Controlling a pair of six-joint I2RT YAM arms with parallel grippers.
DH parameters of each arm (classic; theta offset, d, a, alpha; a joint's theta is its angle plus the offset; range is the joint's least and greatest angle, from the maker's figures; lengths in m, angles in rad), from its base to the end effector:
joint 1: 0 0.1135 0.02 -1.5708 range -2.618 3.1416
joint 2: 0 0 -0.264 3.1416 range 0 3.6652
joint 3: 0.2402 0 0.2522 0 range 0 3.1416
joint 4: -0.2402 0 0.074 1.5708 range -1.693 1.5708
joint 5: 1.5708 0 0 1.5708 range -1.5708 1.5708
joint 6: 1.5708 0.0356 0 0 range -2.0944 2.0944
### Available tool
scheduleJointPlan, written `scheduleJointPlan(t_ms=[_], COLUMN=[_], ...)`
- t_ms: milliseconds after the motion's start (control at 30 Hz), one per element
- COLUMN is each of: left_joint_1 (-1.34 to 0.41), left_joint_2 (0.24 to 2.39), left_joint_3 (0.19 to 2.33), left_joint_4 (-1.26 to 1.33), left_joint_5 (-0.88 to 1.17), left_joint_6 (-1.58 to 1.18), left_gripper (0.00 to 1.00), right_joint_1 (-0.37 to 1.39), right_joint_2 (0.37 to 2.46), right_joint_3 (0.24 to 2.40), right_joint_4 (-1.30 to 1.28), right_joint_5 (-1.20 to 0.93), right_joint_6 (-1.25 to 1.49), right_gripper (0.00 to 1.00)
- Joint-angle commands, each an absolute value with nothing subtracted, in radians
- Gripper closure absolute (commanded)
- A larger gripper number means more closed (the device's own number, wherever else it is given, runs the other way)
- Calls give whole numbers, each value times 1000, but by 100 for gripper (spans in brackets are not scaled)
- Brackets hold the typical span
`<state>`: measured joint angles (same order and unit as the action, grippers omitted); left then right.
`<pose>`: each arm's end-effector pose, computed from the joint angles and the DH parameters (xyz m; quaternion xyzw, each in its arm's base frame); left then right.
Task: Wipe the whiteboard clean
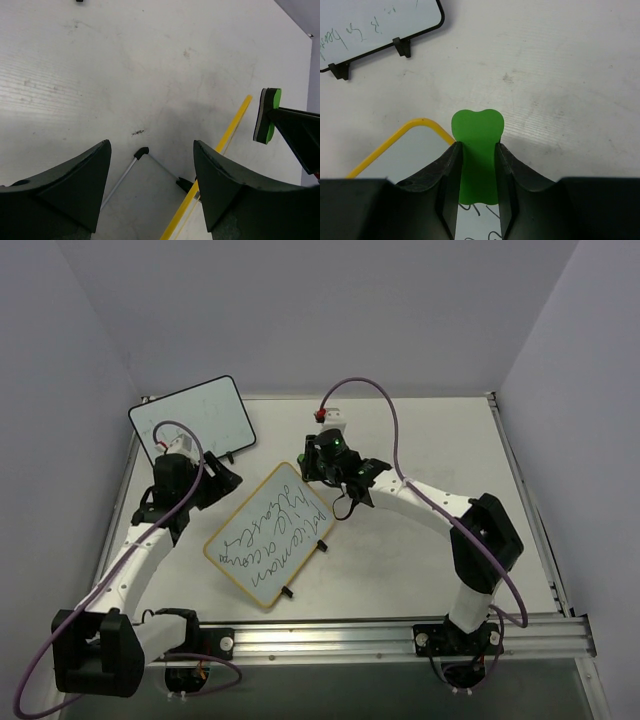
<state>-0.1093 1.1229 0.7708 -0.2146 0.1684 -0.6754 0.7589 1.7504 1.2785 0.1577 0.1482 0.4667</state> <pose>0.2462 -0.0330 0.2647 -0.2051 0.8500 -0.2515 0.4149 0.3058 0.2828 0.2816 -0.0744 0.8045 0.2881 0.5140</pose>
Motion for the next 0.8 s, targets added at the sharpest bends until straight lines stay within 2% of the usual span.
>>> scheduleJointPlan(t_ms=[0,233,400,767], left_joint_1=[-117,-118,-115,-109], left_joint_2=[1083,962,920,1089], left_joint_3=[688,504,463,480], left_joint_4=[-26,305,388,534], left_joint_5=[216,245,250,423], left_joint_6=[-675,-621,-617,-529], left_gripper=[26,29,28,28], right_joint_1=[784,818,827,845], right_joint_2=[1729,1718,1678,1643], right_joint_3=[1301,1290,1259,1224], right_joint_4=[179,160,161,160], right_joint_5=[143,130,150,170], right_joint_6=[457,443,445,440], right_gripper=[91,92,92,92])
